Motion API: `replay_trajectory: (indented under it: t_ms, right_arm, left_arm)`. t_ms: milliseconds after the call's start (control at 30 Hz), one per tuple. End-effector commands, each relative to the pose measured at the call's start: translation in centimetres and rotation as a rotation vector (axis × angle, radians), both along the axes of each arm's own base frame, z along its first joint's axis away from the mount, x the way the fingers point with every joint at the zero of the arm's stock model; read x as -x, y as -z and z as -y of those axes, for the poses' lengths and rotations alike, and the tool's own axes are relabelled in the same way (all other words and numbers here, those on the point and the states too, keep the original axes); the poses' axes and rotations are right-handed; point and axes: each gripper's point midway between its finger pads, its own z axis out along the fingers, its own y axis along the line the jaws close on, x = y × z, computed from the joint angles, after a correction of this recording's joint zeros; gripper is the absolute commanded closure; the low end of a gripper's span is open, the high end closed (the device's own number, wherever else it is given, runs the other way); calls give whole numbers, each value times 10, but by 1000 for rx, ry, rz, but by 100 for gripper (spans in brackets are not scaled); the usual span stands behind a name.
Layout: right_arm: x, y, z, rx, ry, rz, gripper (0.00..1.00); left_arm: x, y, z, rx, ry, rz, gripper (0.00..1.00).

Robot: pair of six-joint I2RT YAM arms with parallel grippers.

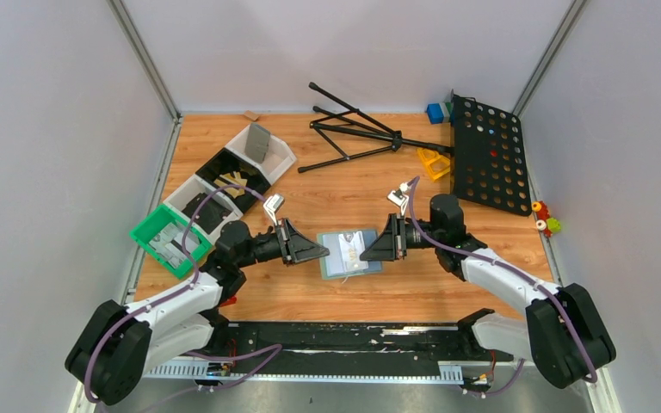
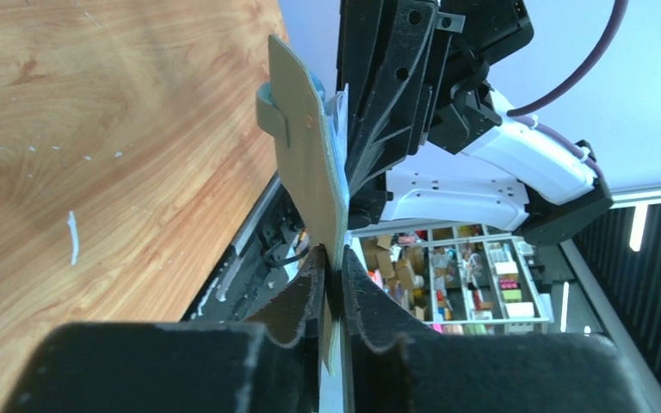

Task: Take the credit cards out of the card holder
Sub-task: Remove the credit card from the card holder.

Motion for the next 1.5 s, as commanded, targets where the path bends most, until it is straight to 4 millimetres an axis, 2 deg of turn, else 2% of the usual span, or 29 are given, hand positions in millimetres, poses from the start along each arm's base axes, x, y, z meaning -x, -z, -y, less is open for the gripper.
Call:
replay_trajectory:
  t_ms: [0, 100, 167, 367, 667, 767, 900, 933, 1100, 1467]
  right_arm:
    - [-6, -11, -1, -32, 17, 53, 99]
    - [-1, -15, -11, -48, -9, 65, 98]
    - [1, -16, -19, -50, -27, 66, 98]
    - [1, -14, -28, -62, -40, 46, 96]
    - [4, -16, -33, -71, -62, 53, 86]
    - [4, -18, -34, -74, -65, 57, 86]
    - [4, -20, -35, -78, -67, 64, 85]
    - [3, -19, -35, -77, -65, 61, 84]
    - [3, -22, -35, -96, -57, 66, 82]
    - [3, -23, -31, -115, -37, 75, 89]
  left_arm:
    - [1, -33, 5, 82, 30, 91, 78]
    - [0, -31, 9, 78, 39, 88, 70]
    - [0, -32, 11, 81, 46, 94, 68]
    - [1, -28, 12, 86, 51, 89, 69]
    - [0, -24, 11, 61, 40, 98, 72]
    - [0, -20, 10, 46, 35, 93, 77]
    - [-1, -15, 10, 27, 28, 90, 98]
    - [-1, -15, 9, 27, 27, 89, 100]
    - [1, -16, 8, 34, 29, 94, 100]
    - [8, -28, 6, 98, 41, 95, 100]
